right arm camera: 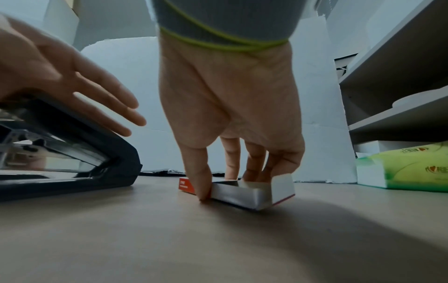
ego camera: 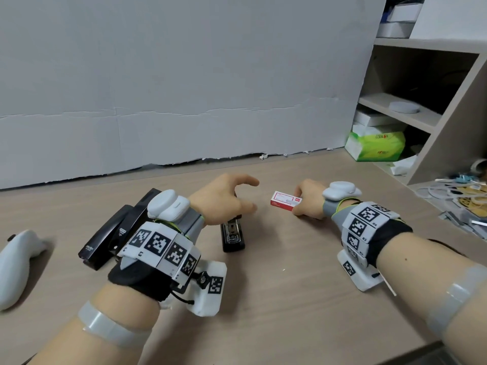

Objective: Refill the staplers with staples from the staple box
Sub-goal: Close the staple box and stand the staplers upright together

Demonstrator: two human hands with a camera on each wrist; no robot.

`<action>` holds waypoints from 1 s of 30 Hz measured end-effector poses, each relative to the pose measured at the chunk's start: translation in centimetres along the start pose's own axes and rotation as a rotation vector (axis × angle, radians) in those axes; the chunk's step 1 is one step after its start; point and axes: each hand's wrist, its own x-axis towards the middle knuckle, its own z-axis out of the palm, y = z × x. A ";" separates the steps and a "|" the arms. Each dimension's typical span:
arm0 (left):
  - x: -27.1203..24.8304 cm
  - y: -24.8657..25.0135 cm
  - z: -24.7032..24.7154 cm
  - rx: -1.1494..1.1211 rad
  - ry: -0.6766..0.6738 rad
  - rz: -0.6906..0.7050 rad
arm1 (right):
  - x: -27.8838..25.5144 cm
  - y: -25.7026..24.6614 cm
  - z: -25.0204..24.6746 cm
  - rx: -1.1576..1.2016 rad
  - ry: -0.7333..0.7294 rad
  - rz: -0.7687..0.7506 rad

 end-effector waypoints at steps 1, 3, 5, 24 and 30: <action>0.0 0.1 -0.1 -0.034 0.027 0.005 | -0.5 -0.2 -0.3 0.014 0.012 -0.028; 0.0 0.4 -0.2 -0.067 0.115 0.040 | -1.9 -0.7 -1.3 0.119 0.057 -0.090; 0.3 0.6 -0.5 -0.159 0.228 0.071 | -3.2 -1.4 -2.7 0.260 0.139 -0.183; 1.4 0.1 -2.0 -0.797 0.239 -0.015 | -5.5 -7.2 -4.8 0.419 0.362 -0.433; 2.0 -1.2 -3.7 -0.877 0.361 -0.015 | -4.9 -6.8 -5.7 0.705 0.357 -0.334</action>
